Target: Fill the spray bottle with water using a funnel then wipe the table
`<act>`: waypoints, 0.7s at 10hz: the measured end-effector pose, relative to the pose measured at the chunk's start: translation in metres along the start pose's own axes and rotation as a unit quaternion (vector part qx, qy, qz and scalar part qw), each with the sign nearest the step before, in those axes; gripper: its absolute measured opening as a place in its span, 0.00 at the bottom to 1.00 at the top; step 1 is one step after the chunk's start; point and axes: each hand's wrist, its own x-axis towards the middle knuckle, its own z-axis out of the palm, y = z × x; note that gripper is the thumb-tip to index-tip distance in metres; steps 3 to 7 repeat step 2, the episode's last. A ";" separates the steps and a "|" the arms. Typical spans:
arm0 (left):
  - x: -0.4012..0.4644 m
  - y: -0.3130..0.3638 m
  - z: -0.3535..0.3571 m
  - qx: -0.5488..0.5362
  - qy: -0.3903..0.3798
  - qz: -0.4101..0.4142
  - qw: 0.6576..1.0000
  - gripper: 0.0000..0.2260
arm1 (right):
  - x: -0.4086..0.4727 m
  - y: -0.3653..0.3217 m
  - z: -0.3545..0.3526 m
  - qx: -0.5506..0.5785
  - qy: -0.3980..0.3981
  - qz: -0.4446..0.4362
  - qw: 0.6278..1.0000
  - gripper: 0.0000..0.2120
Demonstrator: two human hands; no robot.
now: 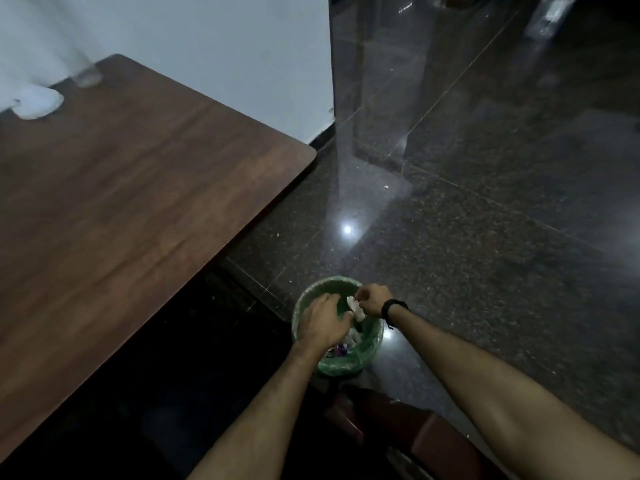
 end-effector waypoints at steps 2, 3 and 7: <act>0.009 -0.007 -0.001 0.008 0.009 -0.027 1.000 0.25 | 0.016 -0.008 0.008 -0.046 -0.031 -0.018 0.998 0.19; 0.009 -0.007 -0.001 0.008 0.009 -0.027 1.000 0.25 | 0.016 -0.008 0.008 -0.046 -0.031 -0.018 0.998 0.19; 0.009 -0.007 -0.001 0.008 0.009 -0.027 1.000 0.25 | 0.016 -0.008 0.008 -0.046 -0.031 -0.018 0.998 0.19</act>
